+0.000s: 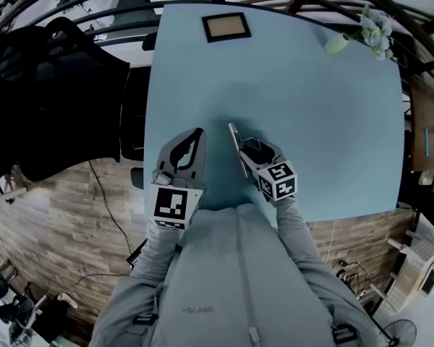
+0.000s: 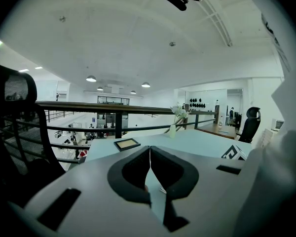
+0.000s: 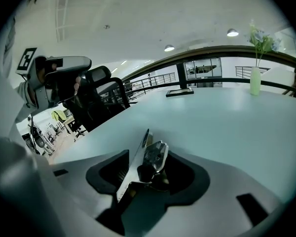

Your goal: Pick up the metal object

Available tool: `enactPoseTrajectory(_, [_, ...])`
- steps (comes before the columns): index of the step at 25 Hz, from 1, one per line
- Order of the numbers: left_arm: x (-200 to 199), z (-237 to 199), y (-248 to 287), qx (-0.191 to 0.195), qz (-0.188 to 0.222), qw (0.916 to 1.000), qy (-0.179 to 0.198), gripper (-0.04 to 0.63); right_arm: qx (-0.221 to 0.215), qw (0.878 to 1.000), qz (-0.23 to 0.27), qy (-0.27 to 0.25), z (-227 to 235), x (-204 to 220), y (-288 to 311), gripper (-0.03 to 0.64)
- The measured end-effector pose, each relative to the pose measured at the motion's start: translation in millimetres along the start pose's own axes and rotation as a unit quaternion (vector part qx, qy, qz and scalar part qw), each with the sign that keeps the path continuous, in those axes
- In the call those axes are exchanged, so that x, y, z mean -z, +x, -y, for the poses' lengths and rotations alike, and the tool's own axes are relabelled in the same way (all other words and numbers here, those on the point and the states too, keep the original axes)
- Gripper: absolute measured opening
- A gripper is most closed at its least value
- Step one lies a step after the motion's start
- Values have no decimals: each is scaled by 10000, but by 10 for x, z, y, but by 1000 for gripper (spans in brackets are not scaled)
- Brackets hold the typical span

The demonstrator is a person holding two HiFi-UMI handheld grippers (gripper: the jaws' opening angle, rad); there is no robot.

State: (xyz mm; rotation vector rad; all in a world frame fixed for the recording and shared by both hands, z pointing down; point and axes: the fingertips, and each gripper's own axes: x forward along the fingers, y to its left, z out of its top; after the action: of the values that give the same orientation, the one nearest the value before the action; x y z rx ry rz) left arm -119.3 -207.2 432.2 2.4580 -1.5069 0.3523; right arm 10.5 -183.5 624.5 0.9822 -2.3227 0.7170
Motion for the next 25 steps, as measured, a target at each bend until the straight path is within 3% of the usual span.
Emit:
enactPoseTrajectory(11, [10,-21,-4,-56,-1,10000,3,28,95,9998,-89,-123,23,17,22,179])
enactPoseTrajectory(25, [-35,-23,-30,-105,24,9999,30,28,18,9998,163,-94,-25,-95,-20,107])
